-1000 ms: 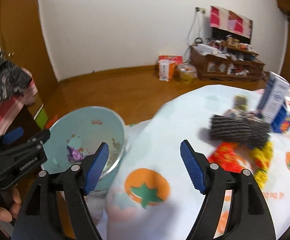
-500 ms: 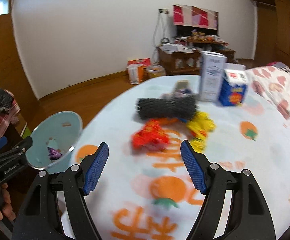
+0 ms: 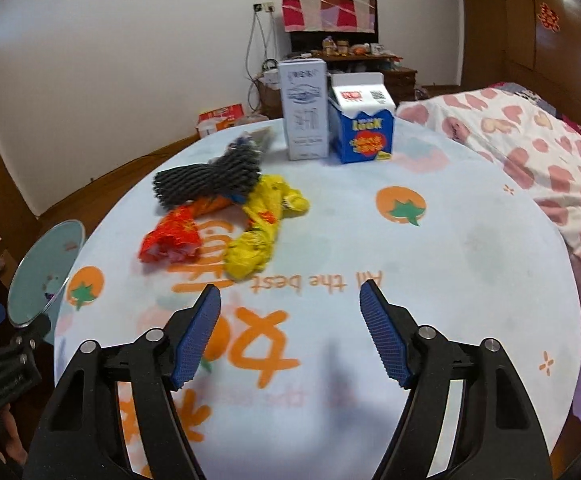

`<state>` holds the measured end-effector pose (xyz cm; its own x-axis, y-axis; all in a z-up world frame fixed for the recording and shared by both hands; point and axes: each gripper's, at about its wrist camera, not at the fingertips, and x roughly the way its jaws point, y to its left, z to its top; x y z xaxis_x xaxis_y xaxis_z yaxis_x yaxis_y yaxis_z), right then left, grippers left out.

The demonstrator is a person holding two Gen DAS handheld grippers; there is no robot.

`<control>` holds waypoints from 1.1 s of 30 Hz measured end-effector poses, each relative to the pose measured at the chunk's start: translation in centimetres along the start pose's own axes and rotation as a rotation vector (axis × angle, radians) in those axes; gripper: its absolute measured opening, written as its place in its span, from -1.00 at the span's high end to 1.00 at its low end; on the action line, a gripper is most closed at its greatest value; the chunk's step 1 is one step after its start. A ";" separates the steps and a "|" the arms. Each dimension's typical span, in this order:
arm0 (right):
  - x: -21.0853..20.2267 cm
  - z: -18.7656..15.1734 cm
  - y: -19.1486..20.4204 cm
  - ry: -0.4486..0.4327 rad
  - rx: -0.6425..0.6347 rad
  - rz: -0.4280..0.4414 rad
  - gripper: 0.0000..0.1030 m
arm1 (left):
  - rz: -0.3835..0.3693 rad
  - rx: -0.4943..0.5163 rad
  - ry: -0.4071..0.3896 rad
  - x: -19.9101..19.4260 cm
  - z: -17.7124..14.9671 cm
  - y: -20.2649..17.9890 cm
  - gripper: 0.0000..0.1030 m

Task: Collect trash
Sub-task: 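Grasp the yellow plastic bag with the right tool while the left tool grasps the black mesh scrubber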

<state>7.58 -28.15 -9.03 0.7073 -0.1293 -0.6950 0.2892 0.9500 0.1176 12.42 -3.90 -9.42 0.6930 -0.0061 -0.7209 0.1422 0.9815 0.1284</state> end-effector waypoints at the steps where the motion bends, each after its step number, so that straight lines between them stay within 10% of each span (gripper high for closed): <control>1: 0.3 0.3 -0.2 0.004 0.003 0.002 -0.29 | -0.002 0.004 0.004 0.2 0.0 -0.2 -0.81; 14: 8.6 5.0 1.1 0.132 0.053 0.046 -0.13 | -0.012 0.019 -0.028 1.5 2.4 -0.7 -0.79; 18: 10.3 4.8 1.5 0.180 0.035 0.092 0.36 | -0.033 0.026 -0.034 2.1 3.3 -1.3 -0.78; 33: 3.3 5.1 -8.4 0.046 0.055 -0.079 0.46 | -0.217 0.045 -0.044 5.7 8.3 -7.6 -0.60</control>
<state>10.82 -37.97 -8.68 0.6507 -0.1883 -0.7356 0.3787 0.9202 0.0994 21.16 -12.96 -8.82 0.6728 -0.2260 -0.7045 0.3222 0.9467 0.0040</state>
